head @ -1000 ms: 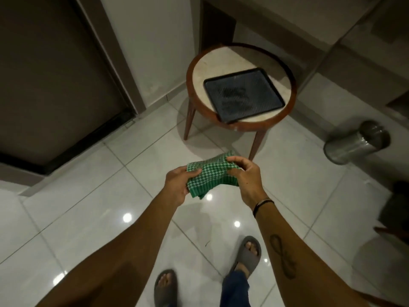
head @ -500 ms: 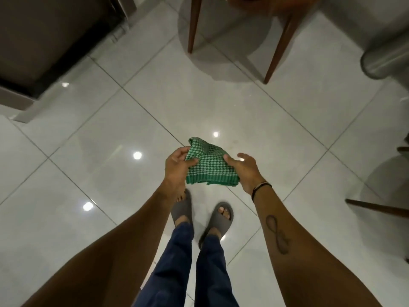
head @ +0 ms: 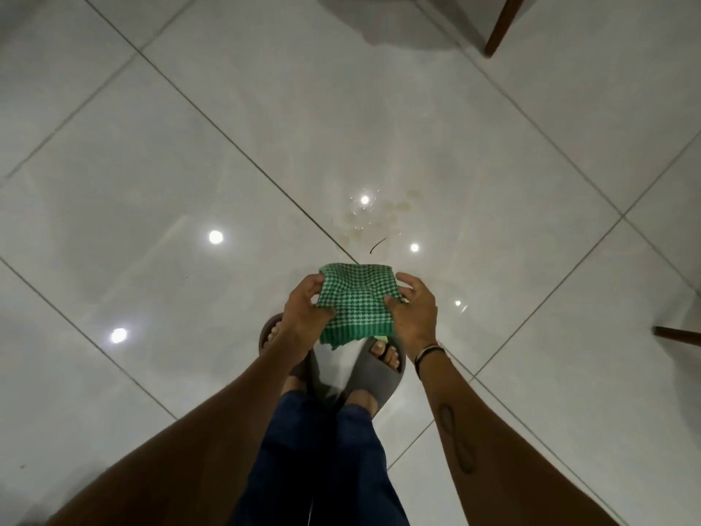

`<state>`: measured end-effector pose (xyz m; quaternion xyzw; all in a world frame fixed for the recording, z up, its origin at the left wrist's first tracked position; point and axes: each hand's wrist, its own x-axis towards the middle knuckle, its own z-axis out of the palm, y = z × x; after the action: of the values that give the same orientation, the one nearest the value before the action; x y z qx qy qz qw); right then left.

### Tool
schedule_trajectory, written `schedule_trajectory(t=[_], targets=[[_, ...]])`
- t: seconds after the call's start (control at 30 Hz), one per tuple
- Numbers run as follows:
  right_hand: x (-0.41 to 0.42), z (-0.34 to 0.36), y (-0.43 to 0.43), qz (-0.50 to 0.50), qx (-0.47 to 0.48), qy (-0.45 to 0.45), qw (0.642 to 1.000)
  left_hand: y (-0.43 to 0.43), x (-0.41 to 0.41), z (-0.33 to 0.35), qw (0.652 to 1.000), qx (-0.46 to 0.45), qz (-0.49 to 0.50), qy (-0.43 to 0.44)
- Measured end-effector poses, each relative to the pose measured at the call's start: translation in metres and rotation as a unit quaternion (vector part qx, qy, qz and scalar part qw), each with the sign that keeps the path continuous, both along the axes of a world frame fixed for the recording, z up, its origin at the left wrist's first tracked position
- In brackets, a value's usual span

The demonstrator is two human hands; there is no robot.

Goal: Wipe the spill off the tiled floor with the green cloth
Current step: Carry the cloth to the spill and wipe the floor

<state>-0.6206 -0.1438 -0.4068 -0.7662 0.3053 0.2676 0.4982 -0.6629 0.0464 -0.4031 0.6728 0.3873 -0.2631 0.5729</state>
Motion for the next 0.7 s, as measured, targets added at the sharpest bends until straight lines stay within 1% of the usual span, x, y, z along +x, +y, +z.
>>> schedule_trajectory(t=[0.07,0.13,0.2,0.23,0.3,0.33,0.4,0.47,0.53,0.63,0.7], targets=[[0.002,-0.034,-0.005,0.013,-0.023,-0.017,1.000,-0.001,0.004,-0.033,0.999,0.015,-0.041,-0.016],[0.004,-0.065,-0.009,0.031,-0.056,-0.044,0.997,-0.002,0.009,-0.066,0.997,0.032,-0.061,-0.030],[0.001,-0.094,-0.012,0.095,-0.106,-0.066,0.988,-0.003,0.011,-0.096,0.994,0.058,-0.090,-0.031],[-0.002,-0.110,-0.013,0.155,-0.149,-0.074,0.974,-0.002,0.010,-0.109,0.991,0.073,-0.110,-0.027],[-0.009,-0.136,-0.011,0.292,-0.257,-0.083,0.918,0.004,0.003,-0.133,0.975,0.144,-0.166,-0.031],[-0.011,-0.149,-0.006,0.343,-0.286,-0.099,0.889,0.008,-0.001,-0.145,0.958,0.196,-0.205,-0.040],[-0.015,-0.172,0.007,0.437,-0.287,-0.132,0.842,0.020,-0.007,-0.164,0.914,0.292,-0.278,-0.045],[-0.021,-0.196,0.019,0.516,-0.276,-0.133,0.800,0.032,-0.004,-0.183,0.884,0.344,-0.311,-0.064],[-0.029,-0.219,0.028,0.540,-0.288,-0.140,0.779,0.045,0.003,-0.204,0.858,0.379,-0.336,-0.084],[-0.034,-0.242,0.033,0.507,-0.321,-0.179,0.780,0.062,0.012,-0.231,0.815,0.418,-0.387,-0.104],[-0.034,-0.249,0.024,0.512,-0.319,-0.207,0.770,0.068,0.014,-0.244,0.803,0.431,-0.394,-0.118]])
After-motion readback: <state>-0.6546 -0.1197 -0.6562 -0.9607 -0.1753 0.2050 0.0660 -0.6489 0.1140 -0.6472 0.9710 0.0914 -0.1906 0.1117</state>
